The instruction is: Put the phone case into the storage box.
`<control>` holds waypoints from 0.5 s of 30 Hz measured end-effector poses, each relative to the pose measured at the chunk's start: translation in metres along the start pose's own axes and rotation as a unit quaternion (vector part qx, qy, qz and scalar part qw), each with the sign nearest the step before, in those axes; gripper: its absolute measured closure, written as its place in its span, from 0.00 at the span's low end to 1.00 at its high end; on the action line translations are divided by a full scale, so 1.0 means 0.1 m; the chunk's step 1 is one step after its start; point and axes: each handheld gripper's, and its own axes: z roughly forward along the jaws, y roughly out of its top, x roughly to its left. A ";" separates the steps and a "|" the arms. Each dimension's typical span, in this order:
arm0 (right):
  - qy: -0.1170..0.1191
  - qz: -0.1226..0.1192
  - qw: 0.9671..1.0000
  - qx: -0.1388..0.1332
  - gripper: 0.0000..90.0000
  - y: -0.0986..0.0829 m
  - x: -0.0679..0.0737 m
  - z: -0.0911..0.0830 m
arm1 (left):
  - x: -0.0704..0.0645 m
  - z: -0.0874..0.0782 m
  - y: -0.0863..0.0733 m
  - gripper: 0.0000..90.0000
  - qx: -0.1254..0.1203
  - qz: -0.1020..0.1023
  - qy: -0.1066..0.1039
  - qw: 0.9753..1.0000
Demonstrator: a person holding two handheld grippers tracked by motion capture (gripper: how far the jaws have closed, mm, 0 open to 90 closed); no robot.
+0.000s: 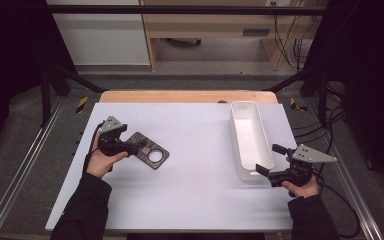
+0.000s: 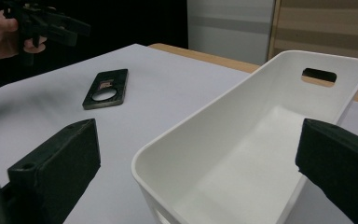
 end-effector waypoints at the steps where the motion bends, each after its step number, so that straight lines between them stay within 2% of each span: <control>1: 0.000 0.000 1.000 0.000 0.00 0.00 0.00 0.00 | 0.01 0.03 0.01 0.01 0.004 0.001 0.003 1.000; 15: 0.001 0.000 1.000 0.002 0.00 0.00 0.00 0.01 | 0.11 0.24 0.09 0.05 0.023 -0.004 0.012 1.000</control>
